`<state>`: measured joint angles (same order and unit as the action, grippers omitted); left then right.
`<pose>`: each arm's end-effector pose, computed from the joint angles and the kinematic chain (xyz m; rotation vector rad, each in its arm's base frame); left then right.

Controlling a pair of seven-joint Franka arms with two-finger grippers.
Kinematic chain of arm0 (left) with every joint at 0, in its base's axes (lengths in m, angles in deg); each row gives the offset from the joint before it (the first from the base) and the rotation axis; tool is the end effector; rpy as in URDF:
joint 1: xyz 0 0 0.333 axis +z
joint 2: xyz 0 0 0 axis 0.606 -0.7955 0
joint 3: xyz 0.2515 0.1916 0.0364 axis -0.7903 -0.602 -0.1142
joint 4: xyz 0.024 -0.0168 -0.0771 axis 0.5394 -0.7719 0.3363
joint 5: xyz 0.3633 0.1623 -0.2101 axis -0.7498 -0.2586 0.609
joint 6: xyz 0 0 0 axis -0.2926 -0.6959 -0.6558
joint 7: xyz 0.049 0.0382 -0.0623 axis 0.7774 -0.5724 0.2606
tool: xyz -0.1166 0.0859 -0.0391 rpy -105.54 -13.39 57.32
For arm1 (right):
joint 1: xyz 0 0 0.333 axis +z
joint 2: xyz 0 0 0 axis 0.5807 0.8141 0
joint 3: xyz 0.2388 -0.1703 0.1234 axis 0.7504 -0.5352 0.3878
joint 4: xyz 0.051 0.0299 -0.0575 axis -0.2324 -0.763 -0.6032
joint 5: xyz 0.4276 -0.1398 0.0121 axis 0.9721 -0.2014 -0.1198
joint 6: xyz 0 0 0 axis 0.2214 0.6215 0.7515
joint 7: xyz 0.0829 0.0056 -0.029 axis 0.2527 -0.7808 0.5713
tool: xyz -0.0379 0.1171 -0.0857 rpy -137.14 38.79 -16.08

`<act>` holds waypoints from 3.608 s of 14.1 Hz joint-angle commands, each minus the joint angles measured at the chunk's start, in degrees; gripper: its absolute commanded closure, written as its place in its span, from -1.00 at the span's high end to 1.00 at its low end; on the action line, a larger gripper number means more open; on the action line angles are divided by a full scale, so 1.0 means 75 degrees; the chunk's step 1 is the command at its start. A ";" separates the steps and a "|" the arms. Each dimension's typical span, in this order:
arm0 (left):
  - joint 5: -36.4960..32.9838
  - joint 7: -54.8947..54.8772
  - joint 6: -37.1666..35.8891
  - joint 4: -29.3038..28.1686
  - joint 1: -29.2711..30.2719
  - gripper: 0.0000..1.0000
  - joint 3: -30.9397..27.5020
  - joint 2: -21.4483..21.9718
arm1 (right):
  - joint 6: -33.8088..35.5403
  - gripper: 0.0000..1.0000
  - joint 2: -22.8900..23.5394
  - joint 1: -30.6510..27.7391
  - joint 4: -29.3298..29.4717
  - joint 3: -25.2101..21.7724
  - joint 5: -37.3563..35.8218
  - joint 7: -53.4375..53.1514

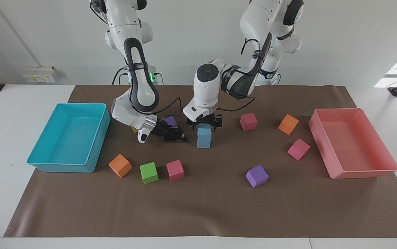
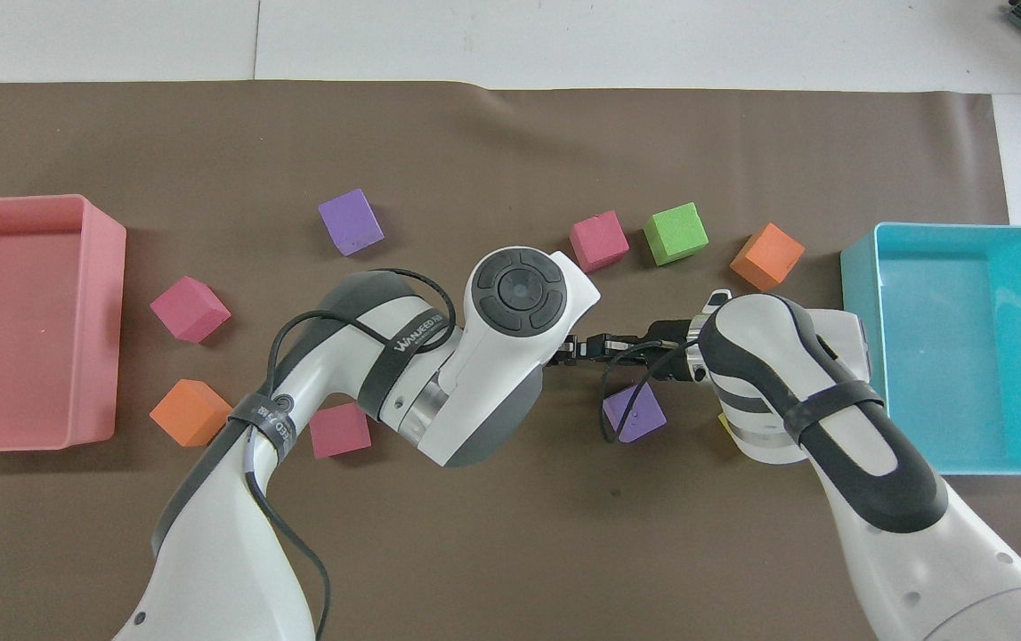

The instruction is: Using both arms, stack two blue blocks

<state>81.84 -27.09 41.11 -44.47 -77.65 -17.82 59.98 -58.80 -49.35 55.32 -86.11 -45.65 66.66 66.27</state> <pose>0.5367 -0.4881 0.3286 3.1125 -0.2105 -0.0302 0.5708 0.2132 0.1785 -2.2273 0.0953 -0.0443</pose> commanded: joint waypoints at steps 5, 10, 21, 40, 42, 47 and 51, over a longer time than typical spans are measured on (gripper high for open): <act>0.0058 -0.0568 -0.1187 -0.0739 0.0386 1.00 -0.0122 0.1764 | -0.0040 -1.00 -0.0081 -0.0042 0.0118 0.0026 0.0241 -0.0006; 0.0070 -0.2583 -0.1420 -0.2323 0.1440 1.00 -0.0145 0.3384 | -0.0086 -1.00 -0.0140 -0.0100 0.0293 -0.0032 -0.0155 -0.0172; 0.0058 -0.4555 -0.2650 -0.0464 0.3679 1.00 -0.0228 0.3667 | -0.0087 0.87 -0.1170 -0.0592 0.0622 -0.0102 -0.5016 -0.3121; -0.0001 -0.5376 -0.4855 0.1063 0.4208 1.00 -0.0298 0.3268 | 0.3639 1.00 -0.2319 -0.2478 0.1665 -0.0067 -0.9719 -0.5587; -0.0001 -0.5376 -0.4774 0.1063 0.4277 1.00 -0.0298 0.3268 | 0.3803 1.00 -0.2343 -0.2736 0.1665 -0.0079 -0.9778 -0.5283; 0.0035 -0.5352 -0.4610 0.0899 0.4524 1.00 -0.0298 0.3291 | 0.4166 1.00 -0.2601 -0.2702 0.2459 -0.0044 -1.0610 -0.5246; 0.0035 -0.5364 -0.4563 0.0712 0.4559 1.00 -0.0298 0.3408 | 0.4659 1.00 -0.2811 -0.2760 0.3210 -0.0067 -1.0599 -0.5246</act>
<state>81.83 -67.16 5.37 -36.19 -44.44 -20.64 83.44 -25.87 -69.64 35.16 -64.27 -46.37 -11.46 26.48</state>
